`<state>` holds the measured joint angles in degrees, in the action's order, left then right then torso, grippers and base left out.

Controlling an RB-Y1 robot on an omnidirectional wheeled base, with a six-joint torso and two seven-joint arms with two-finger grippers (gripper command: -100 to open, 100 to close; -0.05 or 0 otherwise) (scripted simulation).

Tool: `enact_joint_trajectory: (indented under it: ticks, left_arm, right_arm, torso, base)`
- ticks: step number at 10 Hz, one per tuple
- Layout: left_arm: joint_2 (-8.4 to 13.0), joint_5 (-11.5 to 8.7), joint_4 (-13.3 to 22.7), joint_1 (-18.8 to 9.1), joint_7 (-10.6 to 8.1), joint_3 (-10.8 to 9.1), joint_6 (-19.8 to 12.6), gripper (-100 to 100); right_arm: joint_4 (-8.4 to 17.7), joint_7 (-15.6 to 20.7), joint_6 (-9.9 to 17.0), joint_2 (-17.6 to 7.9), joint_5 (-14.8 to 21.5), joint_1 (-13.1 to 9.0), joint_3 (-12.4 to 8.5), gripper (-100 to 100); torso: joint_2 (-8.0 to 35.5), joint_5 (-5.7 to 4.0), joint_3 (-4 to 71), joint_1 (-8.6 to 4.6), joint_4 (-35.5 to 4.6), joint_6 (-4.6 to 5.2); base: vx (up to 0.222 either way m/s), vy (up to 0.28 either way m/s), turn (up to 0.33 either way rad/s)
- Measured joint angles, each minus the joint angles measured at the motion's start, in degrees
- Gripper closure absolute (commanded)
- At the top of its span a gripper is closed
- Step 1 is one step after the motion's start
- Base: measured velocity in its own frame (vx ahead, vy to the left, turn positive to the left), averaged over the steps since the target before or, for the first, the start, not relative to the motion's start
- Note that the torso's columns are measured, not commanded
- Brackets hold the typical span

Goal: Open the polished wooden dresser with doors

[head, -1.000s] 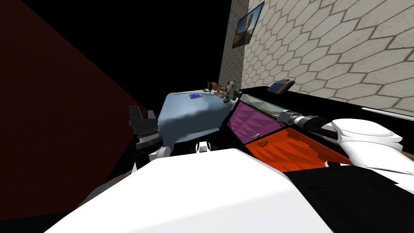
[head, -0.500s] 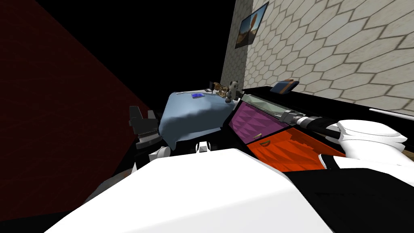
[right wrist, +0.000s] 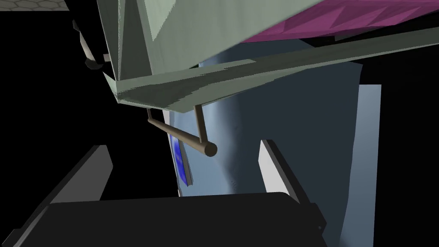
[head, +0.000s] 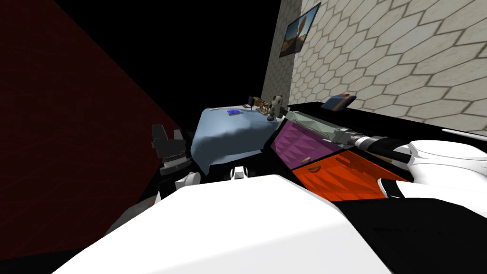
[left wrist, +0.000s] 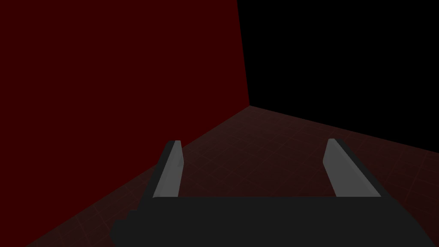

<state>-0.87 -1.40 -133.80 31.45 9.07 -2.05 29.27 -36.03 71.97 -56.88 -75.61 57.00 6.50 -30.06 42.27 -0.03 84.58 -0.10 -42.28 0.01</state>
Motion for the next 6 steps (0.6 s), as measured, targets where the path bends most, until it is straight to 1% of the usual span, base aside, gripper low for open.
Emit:
enact_joint_trajectory:
  ticks: [1, 2, 3, 4, 5, 6]
  left_arm:
    - [0.0, 0.0, 0.0, 0.0, 0.0, 0.0, 0.0, 0]
    - [0.0, 0.0, 0.0, 0.0, 0.0, 0.0, 0.0, 0]
    - [0.0, 0.0, 0.0, 0.0, 0.0, 0.0, 0.0, 0]
    - [0.0, 0.0, 0.0, 0.0, 0.0, 0.0, 0.0, 0]
    - [0.0, 0.0, 0.0, 0.0, 0.0, 0.0, 0.0, 0]
    - [0.0, 0.0, 0.0, 0.0, 0.0, 0.0, 0.0, 0]
  right_arm:
    - [-0.6, -1.2, -0.4, -1.1, -0.1, 0.9, -0.6, -100]
    - [-2.4, -3.0, -0.3, -2.1, -0.1, 2.3, -1.3, -100]
    - [-1.5, -3.5, -0.7, -2.8, 0.0, 1.4, -1.0, -100]
    - [-0.4, -3.1, -1.3, -3.1, 0.0, 0.7, -0.8, -100]
    - [-0.3, -3.0, -1.4, -3.1, 0.0, 0.7, -0.7, 0]
    - [-0.3, -3.0, -1.4, -3.1, 0.0, 0.7, -0.7, 0]
  torso:
    - [0.1, 0.02, 0.0, 0.07, 0.0, 0.0]
    - [0.1, 0.04, 0.0, 0.12, 0.0, -0.01]
    - [0.0, 0.02, 0.0, 0.1, 0.0, -0.01]
    - [0.0, 0.01, 0.0, 0.06, 0.0, -0.01]
    - [0.0, 0.01, 0.0, 0.05, 0.0, -0.01]
    - [0.0, 0.02, 0.0, 0.07, 0.0, -0.01]
  base:
    - [0.012, 0.016, -0.013]
    - [0.006, 0.012, -0.006]
    - [0.0, 0.0, 0.0]
    - [0.0, 0.0, 0.0]
    - [0.0, 0.0, 0.0]
    - [0.0, 0.0, 0.0]
